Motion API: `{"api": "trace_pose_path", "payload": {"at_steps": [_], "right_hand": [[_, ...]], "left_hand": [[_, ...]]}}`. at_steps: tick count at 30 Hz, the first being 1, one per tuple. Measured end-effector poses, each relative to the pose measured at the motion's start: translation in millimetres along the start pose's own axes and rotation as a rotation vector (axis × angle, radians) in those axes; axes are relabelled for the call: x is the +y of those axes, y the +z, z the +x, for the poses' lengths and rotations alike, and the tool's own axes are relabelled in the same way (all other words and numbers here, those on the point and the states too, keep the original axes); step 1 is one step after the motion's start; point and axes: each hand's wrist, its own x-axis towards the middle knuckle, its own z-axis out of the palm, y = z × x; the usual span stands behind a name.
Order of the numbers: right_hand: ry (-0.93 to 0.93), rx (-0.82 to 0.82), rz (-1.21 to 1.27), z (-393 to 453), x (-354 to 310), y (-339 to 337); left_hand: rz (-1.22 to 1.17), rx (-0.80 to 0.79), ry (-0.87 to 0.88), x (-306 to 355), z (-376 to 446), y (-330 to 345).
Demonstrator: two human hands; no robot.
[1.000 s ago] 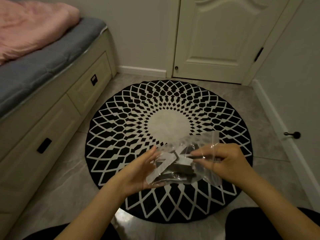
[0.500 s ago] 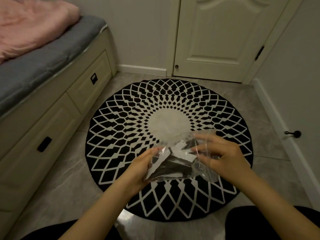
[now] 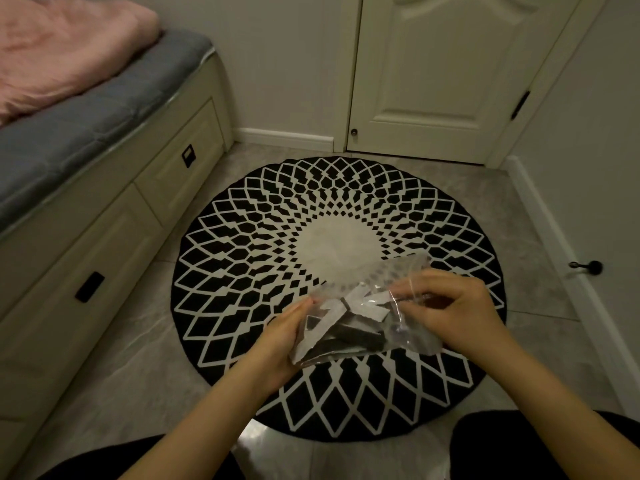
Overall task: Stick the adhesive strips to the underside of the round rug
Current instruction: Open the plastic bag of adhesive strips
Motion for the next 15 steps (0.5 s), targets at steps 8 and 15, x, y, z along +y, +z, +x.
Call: {"api": "trace_pose_path", "payload": {"at_steps": [8, 15], "right_hand": [[-0.087, 0.005, -0.151, 11.4, -17.8, -21.5], [-0.007, -0.156, -0.224, 27.7, -44.7, -40.8]], "left_hand": [[-0.174, -0.186, -0.126, -12.3, 2.4, -3.3], [-0.100, -0.299, -0.060, -10.3, -3.2, -3.4]]}}
